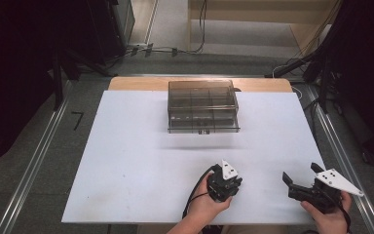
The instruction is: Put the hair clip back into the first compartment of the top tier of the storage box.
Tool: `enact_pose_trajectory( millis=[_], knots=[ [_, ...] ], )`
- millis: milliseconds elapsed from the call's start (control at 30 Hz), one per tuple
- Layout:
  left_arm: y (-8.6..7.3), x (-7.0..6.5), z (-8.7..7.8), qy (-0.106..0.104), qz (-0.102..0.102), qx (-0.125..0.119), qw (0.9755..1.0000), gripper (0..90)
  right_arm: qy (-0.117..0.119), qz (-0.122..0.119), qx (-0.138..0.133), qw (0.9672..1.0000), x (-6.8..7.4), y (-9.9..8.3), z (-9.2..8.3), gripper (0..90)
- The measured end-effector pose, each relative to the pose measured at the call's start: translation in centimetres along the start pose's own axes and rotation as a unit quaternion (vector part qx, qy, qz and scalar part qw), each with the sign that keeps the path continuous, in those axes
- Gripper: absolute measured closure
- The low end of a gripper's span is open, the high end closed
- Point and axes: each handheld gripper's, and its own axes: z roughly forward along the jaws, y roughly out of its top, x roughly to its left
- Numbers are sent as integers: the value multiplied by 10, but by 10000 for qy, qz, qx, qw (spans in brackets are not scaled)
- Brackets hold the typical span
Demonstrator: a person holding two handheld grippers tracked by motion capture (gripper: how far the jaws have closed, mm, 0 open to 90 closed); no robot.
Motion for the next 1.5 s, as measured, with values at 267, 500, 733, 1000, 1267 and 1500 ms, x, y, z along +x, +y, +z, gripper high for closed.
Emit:
enact_pose_trajectory(
  millis=[267,500,733,1000,1267,1500],
  knots=[
    [0,0,1,-9,-31,51,10000,794,7,2,-2,10000,0,0,0,0],
    [0,0,1,3,-40,61,10000,803,6,-3,-5,10000,0,0,0,0],
    [0,0,1,5,-31,61,10000,804,5,-3,-8,10000,0,0,0,0],
    [0,1,1,-35,-80,54,9999,804,7,-3,-3,10000,0,0,0,0],
    [2,3,-1,-60,-182,30,9998,804,7,0,-4,10000,0,0,0,0],
    [4,6,-3,-146,-425,15,9990,804,9,-6,-4,10000,0,0,0,0]
  ],
)
